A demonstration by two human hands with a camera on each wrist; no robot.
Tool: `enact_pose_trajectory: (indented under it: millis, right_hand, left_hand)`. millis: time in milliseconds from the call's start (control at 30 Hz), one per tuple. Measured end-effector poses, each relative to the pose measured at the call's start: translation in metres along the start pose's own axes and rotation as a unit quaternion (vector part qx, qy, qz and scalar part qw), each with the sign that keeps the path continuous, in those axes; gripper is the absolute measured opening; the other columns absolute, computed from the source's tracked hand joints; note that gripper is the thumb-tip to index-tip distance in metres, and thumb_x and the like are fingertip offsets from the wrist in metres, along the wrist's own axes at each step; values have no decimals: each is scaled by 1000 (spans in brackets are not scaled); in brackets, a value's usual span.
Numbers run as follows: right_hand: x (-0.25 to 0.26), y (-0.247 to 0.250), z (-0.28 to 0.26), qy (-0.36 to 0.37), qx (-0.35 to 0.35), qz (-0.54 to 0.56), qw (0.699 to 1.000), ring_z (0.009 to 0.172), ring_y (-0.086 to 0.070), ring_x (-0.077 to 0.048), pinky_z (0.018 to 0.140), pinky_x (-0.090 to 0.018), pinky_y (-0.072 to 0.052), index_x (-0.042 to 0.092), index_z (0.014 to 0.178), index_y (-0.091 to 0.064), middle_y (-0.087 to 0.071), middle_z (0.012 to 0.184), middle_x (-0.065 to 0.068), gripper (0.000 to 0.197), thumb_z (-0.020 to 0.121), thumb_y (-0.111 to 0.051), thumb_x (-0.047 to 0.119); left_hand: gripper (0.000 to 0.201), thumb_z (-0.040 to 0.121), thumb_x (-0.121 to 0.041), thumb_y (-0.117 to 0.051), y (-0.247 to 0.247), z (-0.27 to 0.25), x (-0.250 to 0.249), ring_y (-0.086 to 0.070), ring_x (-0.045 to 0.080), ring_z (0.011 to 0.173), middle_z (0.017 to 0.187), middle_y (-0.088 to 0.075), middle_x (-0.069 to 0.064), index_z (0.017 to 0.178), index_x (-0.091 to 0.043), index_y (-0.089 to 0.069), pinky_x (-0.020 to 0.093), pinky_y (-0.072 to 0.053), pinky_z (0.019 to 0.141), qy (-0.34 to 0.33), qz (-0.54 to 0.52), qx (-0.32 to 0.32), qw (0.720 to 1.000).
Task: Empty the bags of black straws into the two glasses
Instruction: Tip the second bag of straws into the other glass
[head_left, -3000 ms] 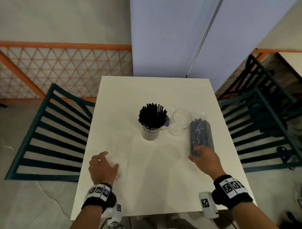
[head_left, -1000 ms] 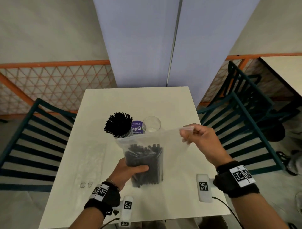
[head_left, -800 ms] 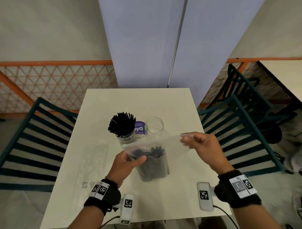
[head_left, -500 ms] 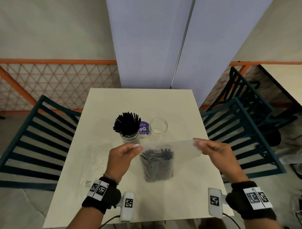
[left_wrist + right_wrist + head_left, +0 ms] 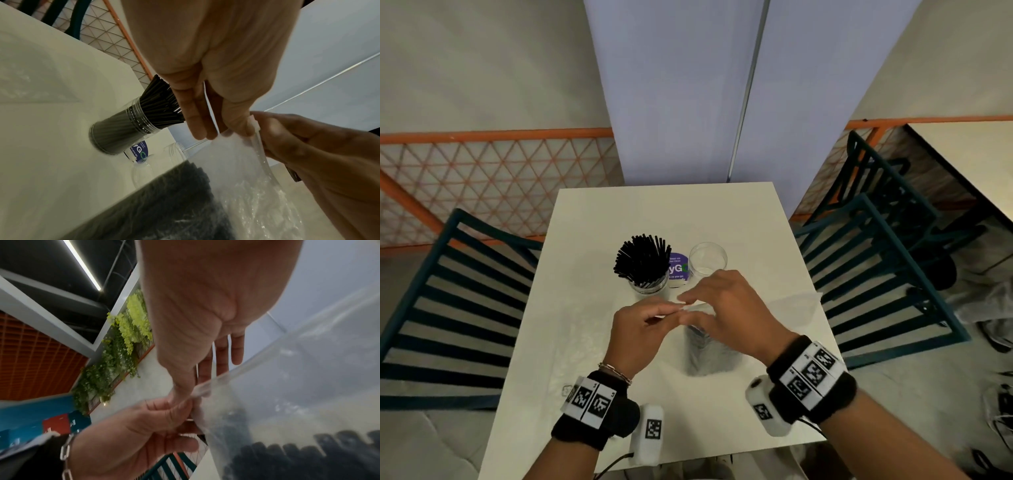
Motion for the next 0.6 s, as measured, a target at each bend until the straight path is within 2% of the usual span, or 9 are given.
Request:
enact_pose_trajectory:
  millis: [67, 167, 233, 333, 467, 600]
  right_hand:
    - [0, -4, 6, 1, -1, 2, 1000, 88, -68, -21, 90, -44, -52, 27, 99, -82, -80, 92, 9, 22, 90, -75, 45]
    - [-5, 0, 3, -2, -17, -6, 1000, 83, -64, -17, 88, -40, -51, 30, 90, -82, -78, 85, 13, 14, 91, -76, 43]
    - [-8, 3, -2, -3, -14, -3, 1000, 86, -62, -15, 89, -37, -48, 33, 92, -81, -78, 88, 15, 17, 90, -75, 48]
    - [-9, 3, -6, -7, -7, 3, 1000, 93, -64, -16, 91, -36, -46, 32, 103, -81, -79, 97, 14, 27, 88, -75, 53]
    - [-7, 7, -8, -4, -27, -7, 1000, 87, -59, -15, 88, -30, -41, 30, 93, -82, -77, 86, 13, 11, 91, -76, 39]
    - [-13, 18, -17, -10, -26, -57, 998, 86, -60, -15, 89, -31, -42, 27, 90, -79, -76, 87, 13, 6, 92, -73, 29]
  left_hand:
    - [11, 76, -25, -94, 5, -1, 1, -78, 13, 81, 85, -83, -9, 84, -27, -88, 26, -62, 77, 14, 0, -20, 1000]
    - [18, 78, -20, -93, 6, -2, -4, -75, 5, 75, 81, -81, -13, 80, -36, -85, 21, -59, 73, -5, 15, -19, 1000]
    - [28, 79, -16, -93, 4, -2, -5, -73, 1, 73, 79, -80, -16, 80, -42, -83, 16, -55, 71, -16, 23, -9, 1000]
    - [33, 77, -15, -93, 0, 1, -11, -72, -1, 71, 79, -80, -18, 76, -47, -83, 15, -55, 70, -28, 29, 2, 999]
    - [23, 75, -19, -93, -6, -1, -26, -66, -5, 67, 75, -76, -24, 77, -38, -81, 6, -46, 65, -58, 50, 15, 997]
    - [30, 82, -10, -89, 2, 3, -12, -73, -2, 78, 86, -79, -23, 79, -38, -82, 12, -54, 71, -38, 51, 14, 998]
Point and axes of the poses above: each hand's wrist, its own z-axis towards the middle knuckle, its own y-axis out of the back of the hand, x = y × z, the point moved 9 cm from there along z, towards the middle knuckle
